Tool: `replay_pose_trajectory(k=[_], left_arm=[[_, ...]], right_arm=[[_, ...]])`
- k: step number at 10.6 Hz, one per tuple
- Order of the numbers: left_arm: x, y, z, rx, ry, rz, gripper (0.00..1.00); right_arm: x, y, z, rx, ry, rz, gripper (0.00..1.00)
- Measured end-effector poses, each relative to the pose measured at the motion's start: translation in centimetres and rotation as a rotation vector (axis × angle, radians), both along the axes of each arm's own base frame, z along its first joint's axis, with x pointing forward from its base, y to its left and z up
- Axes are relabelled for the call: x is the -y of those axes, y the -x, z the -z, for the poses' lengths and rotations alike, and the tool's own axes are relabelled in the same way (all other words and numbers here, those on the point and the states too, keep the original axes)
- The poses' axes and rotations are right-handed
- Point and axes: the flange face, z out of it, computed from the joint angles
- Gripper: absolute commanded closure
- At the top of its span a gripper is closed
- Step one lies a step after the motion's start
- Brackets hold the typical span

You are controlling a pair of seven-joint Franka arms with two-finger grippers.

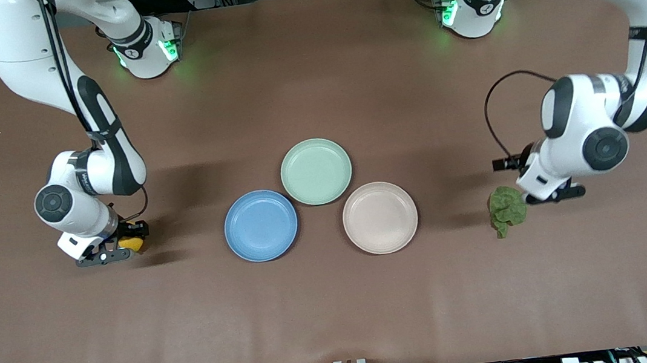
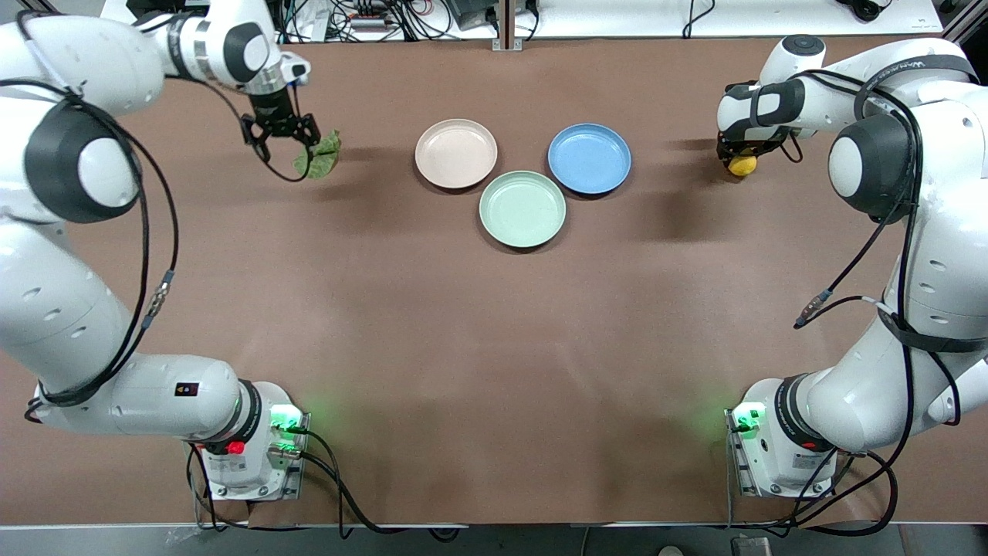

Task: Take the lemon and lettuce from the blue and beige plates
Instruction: 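Lift the lettuce with the left gripper while the right gripper lifts the lemon, then release the lettuce beside the beige plate and raise the left gripper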

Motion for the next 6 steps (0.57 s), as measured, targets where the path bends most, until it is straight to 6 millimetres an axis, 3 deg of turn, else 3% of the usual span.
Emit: replay_pose_trajectory(k=[4,5,6], left_arm=[[-0.5,6.1,-1.4,0.020,0.019,-0.029,0.00],[-0.6,6.8,-2.4,0.042,0.018,-0.030,0.00],[-0.7,7.1,-3.8,0.071,0.018,-0.030,0.00]], right_arm=[[1.6,0.2,0.0,0.002,-0.091,0.032,0.73],[1.7,0.3,0.0,0.001,-0.095,0.031,0.69],[1.7,0.3,0.0,0.000,-0.095,0.031,0.52]])
